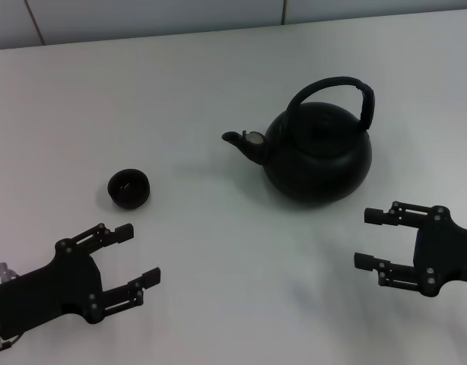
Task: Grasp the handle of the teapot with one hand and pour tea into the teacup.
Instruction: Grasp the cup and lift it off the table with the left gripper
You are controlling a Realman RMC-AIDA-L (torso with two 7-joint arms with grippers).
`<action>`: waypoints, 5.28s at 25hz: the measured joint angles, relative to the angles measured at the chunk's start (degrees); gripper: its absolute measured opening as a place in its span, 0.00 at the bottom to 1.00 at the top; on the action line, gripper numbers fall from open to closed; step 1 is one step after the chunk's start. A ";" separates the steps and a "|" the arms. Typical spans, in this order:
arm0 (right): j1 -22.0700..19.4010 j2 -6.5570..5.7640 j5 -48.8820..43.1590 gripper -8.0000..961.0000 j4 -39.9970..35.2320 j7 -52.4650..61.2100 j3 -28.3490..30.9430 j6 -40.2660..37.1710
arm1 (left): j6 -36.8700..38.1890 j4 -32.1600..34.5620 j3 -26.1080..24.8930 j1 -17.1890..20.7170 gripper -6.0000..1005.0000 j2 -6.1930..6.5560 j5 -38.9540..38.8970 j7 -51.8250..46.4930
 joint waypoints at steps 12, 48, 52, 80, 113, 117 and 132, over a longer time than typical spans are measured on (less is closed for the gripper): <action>0.60 0.00 -0.09 0.69 1.13 -1.31 -0.27 1.52 | 0.20 0.04 0.25 -0.13 0.80 0.12 0.08 -0.39; 1.15 0.12 -0.05 0.68 1.59 -1.38 -0.14 1.85 | -1.66 -8.52 -26.38 -0.18 0.80 -1.40 -0.29 13.00; 1.27 0.12 -0.05 0.68 1.58 -1.38 -0.29 2.06 | -1.60 -8.44 -25.79 -0.16 0.80 -1.35 0.04 13.00; 1.34 0.03 -0.09 0.67 1.58 -1.90 -0.10 2.11 | -17.22 -11.95 -18.45 -5.82 0.80 -1.93 -0.47 15.41; 2.48 0.03 0.22 0.65 1.31 -1.91 0.21 2.14 | -23.20 -15.43 -18.29 -12.20 0.74 -2.05 -0.45 16.11; 2.50 0.03 0.18 0.65 1.31 -1.91 0.23 2.14 | -23.21 -15.43 -18.30 -12.20 0.71 -2.05 -0.43 16.11; 2.41 -0.06 0.14 0.65 1.52 -1.91 0.23 2.14 | -21.08 -20.80 -18.04 -18.68 0.70 -2.13 0.09 16.13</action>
